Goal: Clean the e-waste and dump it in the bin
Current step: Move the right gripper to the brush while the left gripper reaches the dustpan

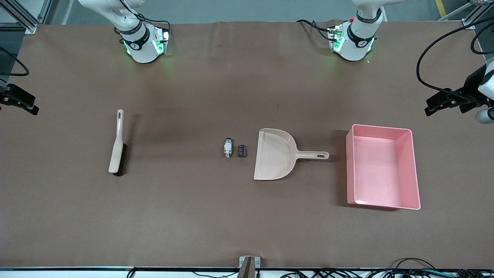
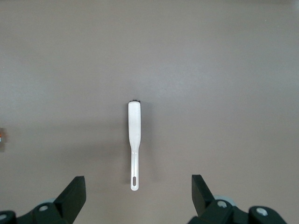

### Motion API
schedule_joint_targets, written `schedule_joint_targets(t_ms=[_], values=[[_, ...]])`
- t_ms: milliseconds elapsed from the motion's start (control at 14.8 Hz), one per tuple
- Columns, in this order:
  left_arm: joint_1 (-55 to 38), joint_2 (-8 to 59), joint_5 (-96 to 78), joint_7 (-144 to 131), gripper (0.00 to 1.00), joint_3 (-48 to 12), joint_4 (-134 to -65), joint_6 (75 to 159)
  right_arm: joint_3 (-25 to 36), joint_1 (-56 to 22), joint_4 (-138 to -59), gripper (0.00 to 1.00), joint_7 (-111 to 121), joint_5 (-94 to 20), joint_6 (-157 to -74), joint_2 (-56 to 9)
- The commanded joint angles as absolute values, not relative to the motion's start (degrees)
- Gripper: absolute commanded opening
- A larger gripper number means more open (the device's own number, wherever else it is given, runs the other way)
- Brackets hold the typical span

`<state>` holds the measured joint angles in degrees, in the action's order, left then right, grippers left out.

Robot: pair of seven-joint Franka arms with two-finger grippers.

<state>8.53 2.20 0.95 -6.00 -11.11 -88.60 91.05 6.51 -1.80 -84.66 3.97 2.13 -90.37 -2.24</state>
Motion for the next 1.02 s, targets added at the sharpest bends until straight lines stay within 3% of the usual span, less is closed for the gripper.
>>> schedule_joint_targets(t_ms=[0, 610, 948], values=[[8.35, 2.64, 2.29, -6.86, 1.0, -12.47, -87.36, 89.39, 6.42, -1.67, -84.81, 1.0, 4.31, 1.41, -90.09, -1.85], [8.52, 2.55, 2.72, -8.7, 1.0, -14.58, -86.92, 85.52, 6.42, -1.67, -84.82, 1.0, 4.31, 1.41, -90.09, -1.85], [8.09, 5.44, 2.37, -8.44, 1.0, -15.2, -86.92, 88.31, 6.42, -2.02, -84.99, 1.0, 4.57, 1.41, -90.26, -2.02]])
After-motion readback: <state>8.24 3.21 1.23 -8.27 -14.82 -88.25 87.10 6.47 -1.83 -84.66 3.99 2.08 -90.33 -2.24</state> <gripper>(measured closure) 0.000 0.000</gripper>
